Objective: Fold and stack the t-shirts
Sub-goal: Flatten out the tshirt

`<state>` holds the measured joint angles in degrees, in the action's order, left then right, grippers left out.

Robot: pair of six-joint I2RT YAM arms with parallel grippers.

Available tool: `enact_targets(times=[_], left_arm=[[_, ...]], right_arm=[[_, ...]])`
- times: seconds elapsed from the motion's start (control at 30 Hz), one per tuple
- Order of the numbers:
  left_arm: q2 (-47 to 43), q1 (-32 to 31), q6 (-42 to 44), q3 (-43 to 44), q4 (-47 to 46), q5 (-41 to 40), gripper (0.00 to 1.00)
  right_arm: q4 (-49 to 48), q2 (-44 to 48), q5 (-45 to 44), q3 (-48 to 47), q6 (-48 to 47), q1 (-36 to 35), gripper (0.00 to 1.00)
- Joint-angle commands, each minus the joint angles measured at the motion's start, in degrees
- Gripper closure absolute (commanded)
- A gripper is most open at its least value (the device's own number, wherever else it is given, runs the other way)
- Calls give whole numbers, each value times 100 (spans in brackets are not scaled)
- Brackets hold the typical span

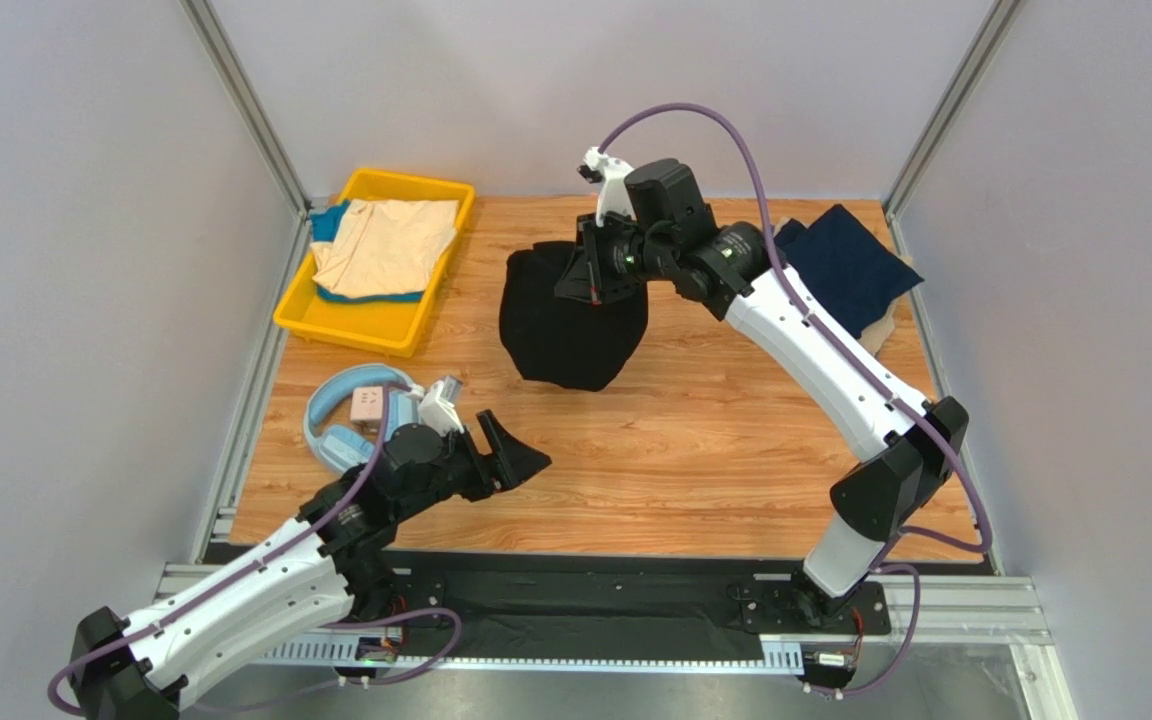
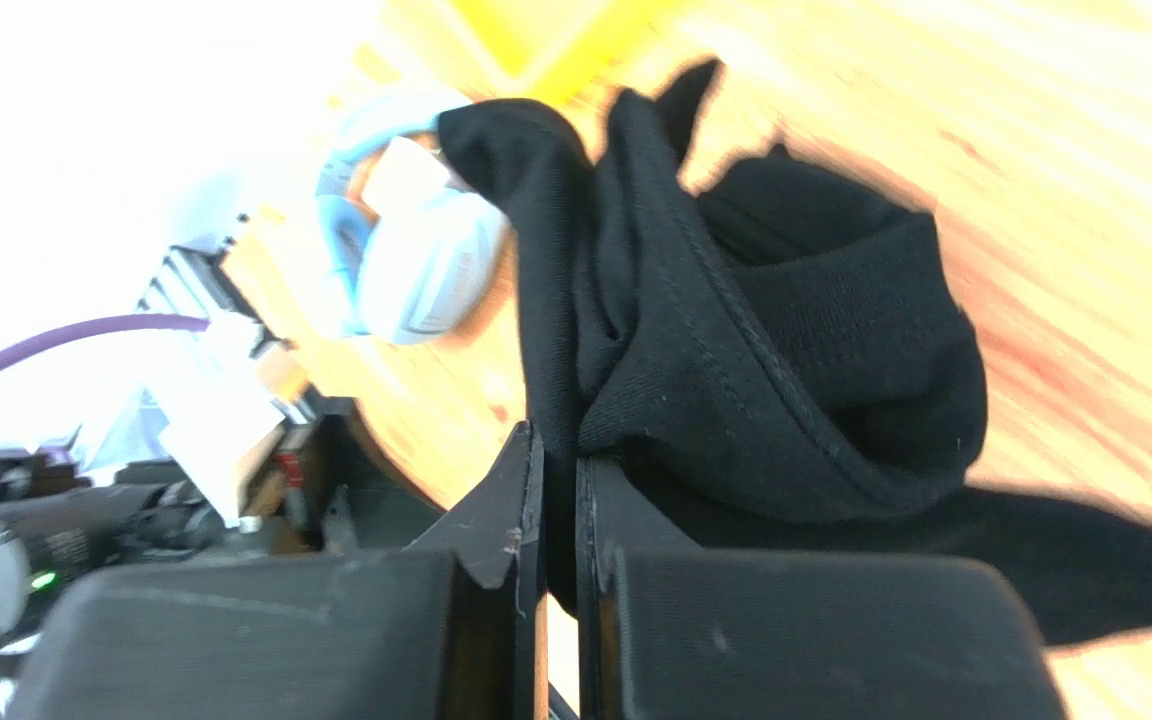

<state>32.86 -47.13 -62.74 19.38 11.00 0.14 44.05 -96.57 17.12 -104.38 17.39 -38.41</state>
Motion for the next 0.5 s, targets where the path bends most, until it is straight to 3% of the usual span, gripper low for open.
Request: enact_targets(times=[0.0, 0.47], left_arm=[[-104, 38, -89, -101, -55, 83, 12], [-561, 46, -212, -65, 551, -383, 11]], right_arm=[[-106, 269, 265, -408, -244, -202, 100], [-143, 1097, -192, -707, -446, -219, 100]])
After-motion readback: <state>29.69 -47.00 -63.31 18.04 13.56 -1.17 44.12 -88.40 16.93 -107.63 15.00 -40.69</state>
